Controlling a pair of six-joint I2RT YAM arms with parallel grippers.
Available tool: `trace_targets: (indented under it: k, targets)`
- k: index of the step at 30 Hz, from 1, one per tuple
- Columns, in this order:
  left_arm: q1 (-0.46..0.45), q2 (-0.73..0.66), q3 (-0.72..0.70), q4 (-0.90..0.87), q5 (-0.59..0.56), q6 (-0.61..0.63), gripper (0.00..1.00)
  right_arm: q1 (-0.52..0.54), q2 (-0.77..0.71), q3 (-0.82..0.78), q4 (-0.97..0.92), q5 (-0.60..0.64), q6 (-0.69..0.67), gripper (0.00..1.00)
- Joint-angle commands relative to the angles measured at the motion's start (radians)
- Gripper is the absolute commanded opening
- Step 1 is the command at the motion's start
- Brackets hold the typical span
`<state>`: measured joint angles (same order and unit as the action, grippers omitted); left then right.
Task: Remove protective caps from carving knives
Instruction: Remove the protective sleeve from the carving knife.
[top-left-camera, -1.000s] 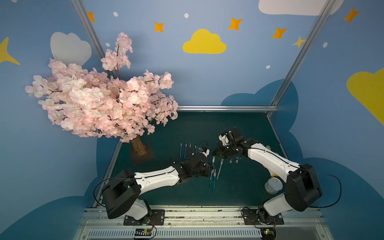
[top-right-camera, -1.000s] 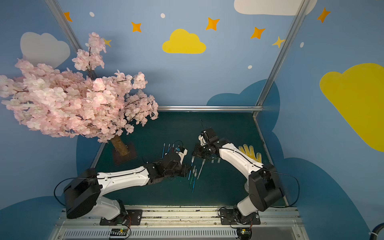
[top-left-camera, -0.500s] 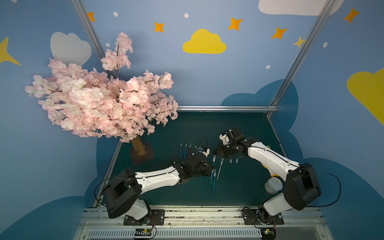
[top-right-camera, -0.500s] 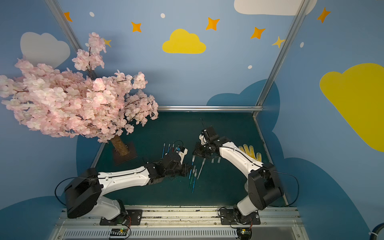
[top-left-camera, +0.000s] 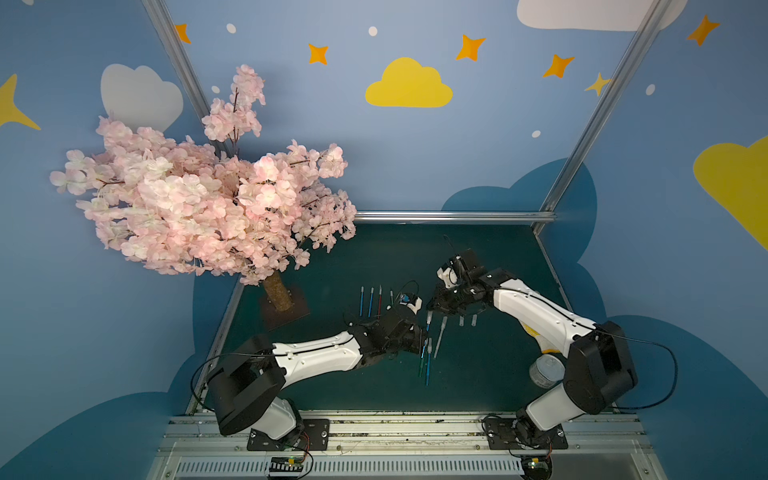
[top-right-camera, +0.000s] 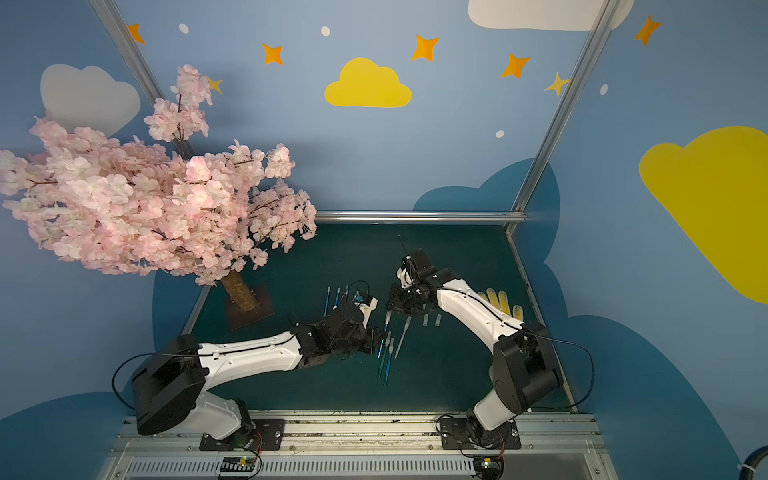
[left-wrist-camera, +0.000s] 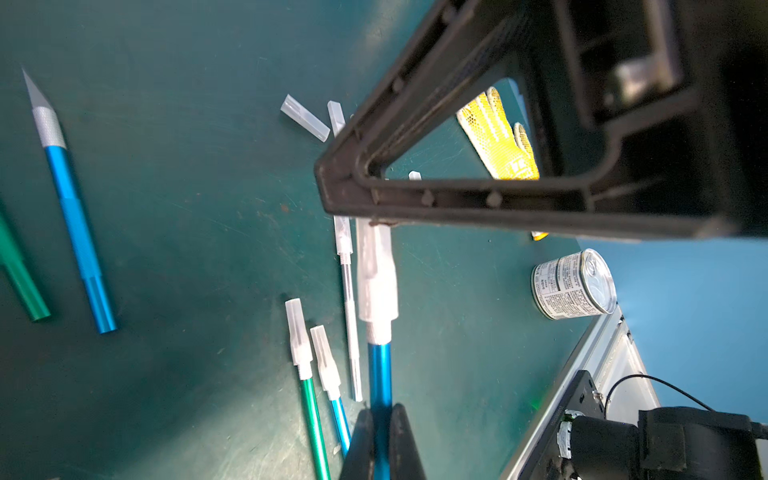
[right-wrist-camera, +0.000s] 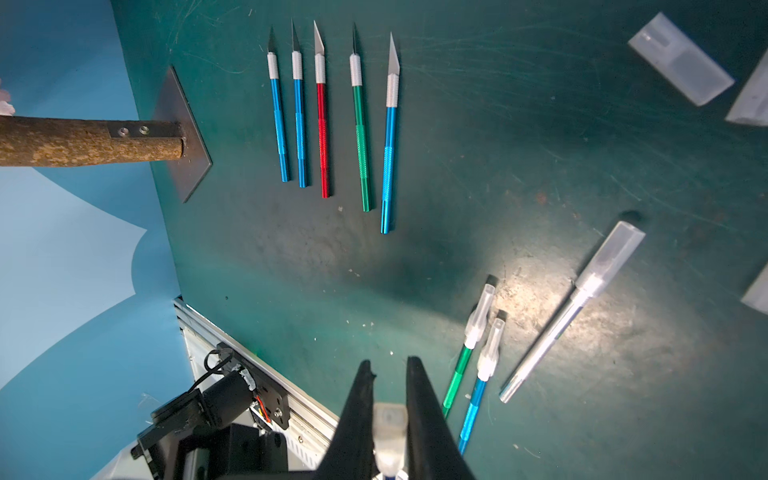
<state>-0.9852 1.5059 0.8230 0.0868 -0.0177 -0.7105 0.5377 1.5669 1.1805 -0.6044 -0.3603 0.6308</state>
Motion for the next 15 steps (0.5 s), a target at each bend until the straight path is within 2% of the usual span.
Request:
trace_targets:
  k: [1,15]
  targets:
    - [-0.062,0.023,-0.022,-0.188,0.191,0.033,0.04,-0.05,0.0,0.08,0.203,0.145,-0.027,0.07]
    - [-0.062,0.012,-0.065,-0.08,0.188,-0.07,0.03,-0.061,-0.028,0.058,0.253,0.21,0.045,0.05]
